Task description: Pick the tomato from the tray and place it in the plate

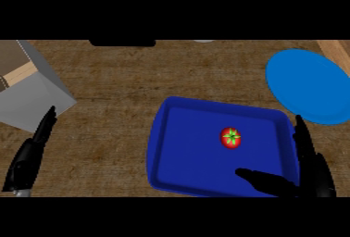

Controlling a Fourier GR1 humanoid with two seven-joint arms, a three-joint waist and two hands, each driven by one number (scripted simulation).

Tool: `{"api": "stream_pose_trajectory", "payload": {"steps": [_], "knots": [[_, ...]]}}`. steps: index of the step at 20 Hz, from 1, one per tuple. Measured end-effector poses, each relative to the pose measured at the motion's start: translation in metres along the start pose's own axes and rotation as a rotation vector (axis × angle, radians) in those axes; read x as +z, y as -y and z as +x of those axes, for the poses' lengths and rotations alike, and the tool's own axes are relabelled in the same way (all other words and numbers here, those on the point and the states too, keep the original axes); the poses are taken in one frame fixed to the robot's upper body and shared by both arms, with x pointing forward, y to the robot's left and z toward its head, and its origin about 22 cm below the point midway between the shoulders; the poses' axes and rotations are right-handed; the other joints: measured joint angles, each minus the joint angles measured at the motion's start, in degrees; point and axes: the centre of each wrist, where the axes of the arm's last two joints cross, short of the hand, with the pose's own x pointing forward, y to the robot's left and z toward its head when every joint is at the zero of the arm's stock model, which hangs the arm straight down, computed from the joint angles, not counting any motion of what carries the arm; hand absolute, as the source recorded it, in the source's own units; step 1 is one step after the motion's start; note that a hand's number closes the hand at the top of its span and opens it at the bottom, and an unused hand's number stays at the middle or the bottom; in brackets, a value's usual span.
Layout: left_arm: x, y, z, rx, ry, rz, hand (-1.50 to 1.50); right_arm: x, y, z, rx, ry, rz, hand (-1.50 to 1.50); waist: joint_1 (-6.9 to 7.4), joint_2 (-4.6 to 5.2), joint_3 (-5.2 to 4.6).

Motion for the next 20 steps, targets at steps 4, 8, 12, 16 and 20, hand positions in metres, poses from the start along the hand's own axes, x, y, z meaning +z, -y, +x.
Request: {"api": "stream_pose_trajectory", "payload": {"steps": [4,8,12,16,20], "knots": [[0.002,-0.002,-0.001,-0.002,-0.01,0.002,0.0,-0.015,-0.003,0.014,0.084,-0.072,0.073,-1.5,-0.07,-0.08,0.07],[-0.002,-0.004,0.003,0.006,-0.006,0.0,0.0,-0.029,-0.013,0.012,0.177,-0.127,0.149,-1.5,-0.15,-0.08,0.14],[0.0,-0.004,0.004,0.002,-0.012,0.001,0.0,-0.044,-0.017,0.008,0.228,-0.16,0.21,-1.5,-0.35,-0.12,0.19],[0.001,-0.004,0.002,0.002,-0.014,0.002,0.0,-0.058,-0.024,-0.002,0.245,-0.171,0.25,-1.5,-0.51,-0.15,0.19],[0.003,-0.011,0.001,-0.002,-0.013,0.009,0.0,-0.062,-0.033,-0.006,0.261,-0.18,0.304,-1.5,-0.55,-0.17,0.19]]}}
